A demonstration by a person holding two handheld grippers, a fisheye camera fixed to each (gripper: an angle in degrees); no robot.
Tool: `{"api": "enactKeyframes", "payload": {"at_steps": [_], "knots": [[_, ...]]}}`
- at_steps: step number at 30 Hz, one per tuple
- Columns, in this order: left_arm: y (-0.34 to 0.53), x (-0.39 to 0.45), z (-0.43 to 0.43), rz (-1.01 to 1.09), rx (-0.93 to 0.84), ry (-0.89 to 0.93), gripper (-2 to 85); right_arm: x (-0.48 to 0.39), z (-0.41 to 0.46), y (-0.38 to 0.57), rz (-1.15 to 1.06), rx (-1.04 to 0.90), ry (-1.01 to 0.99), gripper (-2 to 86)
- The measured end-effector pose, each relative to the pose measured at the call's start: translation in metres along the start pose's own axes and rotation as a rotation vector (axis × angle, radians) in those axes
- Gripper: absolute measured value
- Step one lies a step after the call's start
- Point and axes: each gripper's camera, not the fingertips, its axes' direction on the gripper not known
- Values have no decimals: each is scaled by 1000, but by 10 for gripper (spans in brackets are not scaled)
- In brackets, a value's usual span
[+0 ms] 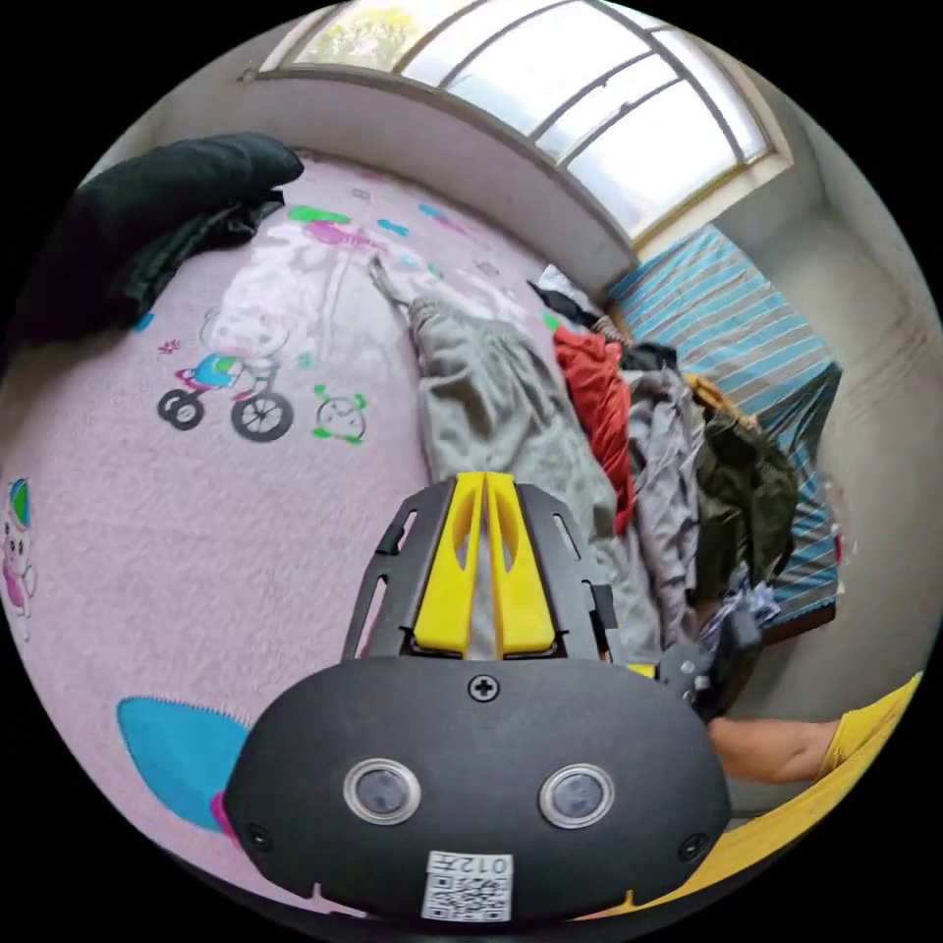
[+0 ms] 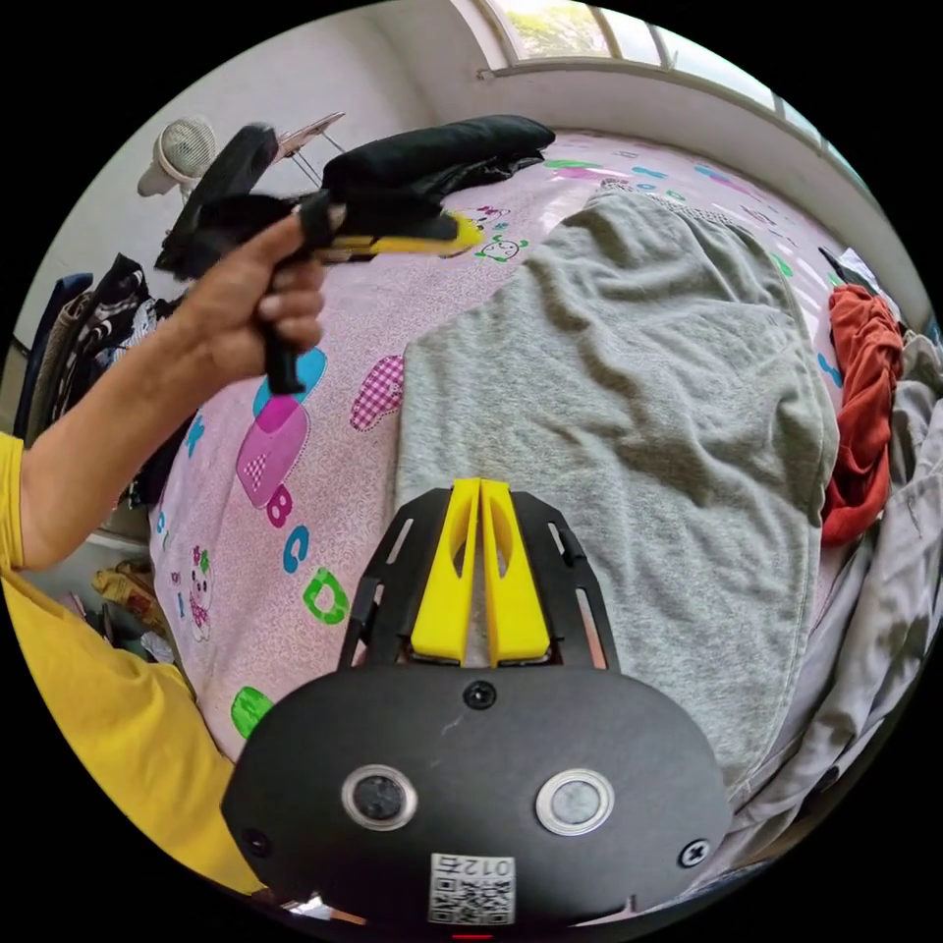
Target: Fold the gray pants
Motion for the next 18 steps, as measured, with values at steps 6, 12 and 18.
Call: {"api": "enactKeyframes", "payload": {"at_steps": [6,12,18], "knots": [[-56,12,62,-161,1,-323,4,14,-31,-18,44,6,-99,6],[-54,-6,51,-316,96,-279,6,19,-66,-40,28,-16,-143,6],[-84,-27,6,-417,452,-34,14,72,-162,-95,57,175,-61,16]]}}
